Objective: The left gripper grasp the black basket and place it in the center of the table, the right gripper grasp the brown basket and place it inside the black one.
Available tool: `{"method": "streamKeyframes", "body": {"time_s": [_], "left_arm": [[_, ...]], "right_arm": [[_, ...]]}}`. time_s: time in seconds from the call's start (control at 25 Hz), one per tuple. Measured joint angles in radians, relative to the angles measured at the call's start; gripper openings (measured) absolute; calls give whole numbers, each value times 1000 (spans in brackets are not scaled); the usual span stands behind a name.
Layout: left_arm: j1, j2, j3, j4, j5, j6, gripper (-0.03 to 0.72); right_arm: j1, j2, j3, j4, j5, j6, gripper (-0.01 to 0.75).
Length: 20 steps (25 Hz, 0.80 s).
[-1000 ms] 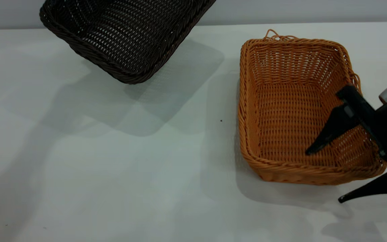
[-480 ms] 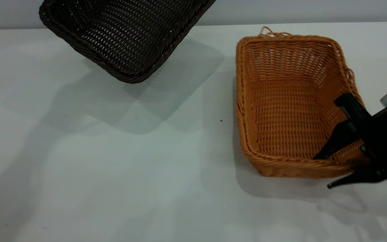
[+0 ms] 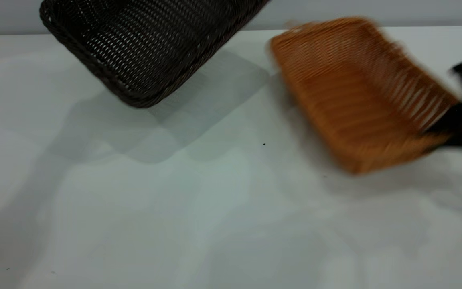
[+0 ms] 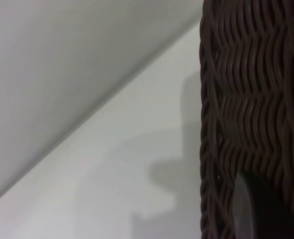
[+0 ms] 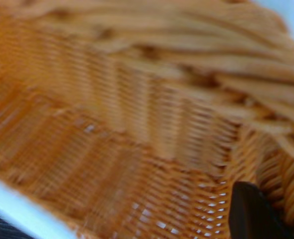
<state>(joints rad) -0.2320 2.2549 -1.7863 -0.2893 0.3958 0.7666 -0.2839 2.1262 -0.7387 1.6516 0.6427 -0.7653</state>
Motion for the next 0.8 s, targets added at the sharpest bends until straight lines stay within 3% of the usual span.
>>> {"method": "streamKeyframes", "body": {"time_s": [0.12,0.36,0.56,0.8], "left_arm": [[-30,0,0,-22,80,61,78],[-141,13,0,-38,264,316,78],[-210,84,0,-39,270,428,78],[-251,146,0,-44,222,477,82]], "right_arm": [[-107,4,-78,5,97,-35,70],[-217,4,-211,-74,202,-46,70],[-224,5,-309,-223,262,11,70],[-223,5,-347,-268,318,29,70]]}}
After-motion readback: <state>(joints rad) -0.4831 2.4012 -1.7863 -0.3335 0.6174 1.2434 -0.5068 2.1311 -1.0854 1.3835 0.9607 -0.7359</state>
